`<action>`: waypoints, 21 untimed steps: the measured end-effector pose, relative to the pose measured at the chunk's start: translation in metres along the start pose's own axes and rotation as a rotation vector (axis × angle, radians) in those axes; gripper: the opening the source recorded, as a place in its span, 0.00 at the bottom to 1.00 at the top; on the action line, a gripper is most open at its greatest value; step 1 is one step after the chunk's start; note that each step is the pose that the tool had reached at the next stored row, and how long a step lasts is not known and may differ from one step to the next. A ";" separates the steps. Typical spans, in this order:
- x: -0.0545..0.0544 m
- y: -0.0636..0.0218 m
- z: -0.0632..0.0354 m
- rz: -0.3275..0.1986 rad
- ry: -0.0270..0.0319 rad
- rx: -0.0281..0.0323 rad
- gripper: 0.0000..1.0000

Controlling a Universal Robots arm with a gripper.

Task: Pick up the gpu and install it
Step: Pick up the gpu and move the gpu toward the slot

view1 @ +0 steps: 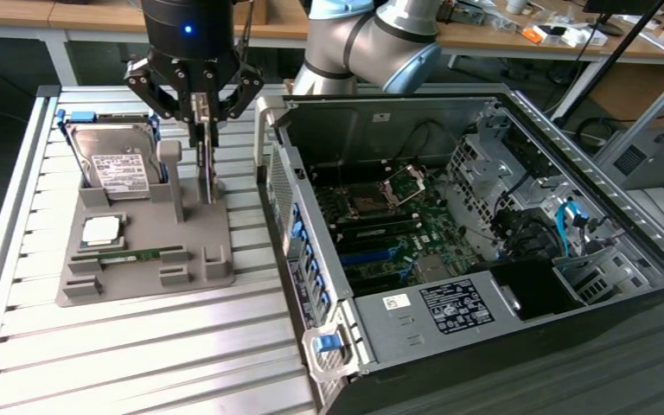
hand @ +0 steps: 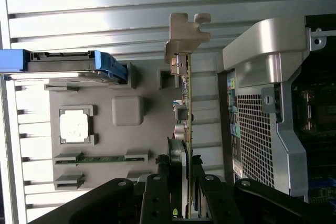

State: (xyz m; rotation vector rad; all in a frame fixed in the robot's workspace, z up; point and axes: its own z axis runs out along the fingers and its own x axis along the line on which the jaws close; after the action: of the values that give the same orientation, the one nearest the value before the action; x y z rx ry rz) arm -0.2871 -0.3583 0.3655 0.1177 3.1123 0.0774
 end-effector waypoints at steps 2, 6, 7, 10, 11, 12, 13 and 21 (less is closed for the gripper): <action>0.000 0.0000 -0.0004 0.000 -0.0001 0.0000 0.27; 0.000 0.0001 -0.0011 0.000 0.0000 0.0000 0.27; 0.000 0.0001 -0.0013 0.000 -0.0001 0.0000 0.27; 0.000 0.0001 -0.0018 0.000 0.0000 0.0000 0.27; 0.000 0.0001 -0.0021 0.000 0.0000 0.0000 0.27; 0.000 0.0001 -0.0023 0.000 0.0000 0.0000 0.27; 0.000 0.0001 -0.0026 0.000 -0.0001 0.0000 0.27; 0.000 0.0003 -0.0054 0.000 -0.0001 0.0000 0.27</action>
State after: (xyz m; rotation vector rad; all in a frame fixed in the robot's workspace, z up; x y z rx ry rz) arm -0.2871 -0.3584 0.3709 0.1177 3.1123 0.0774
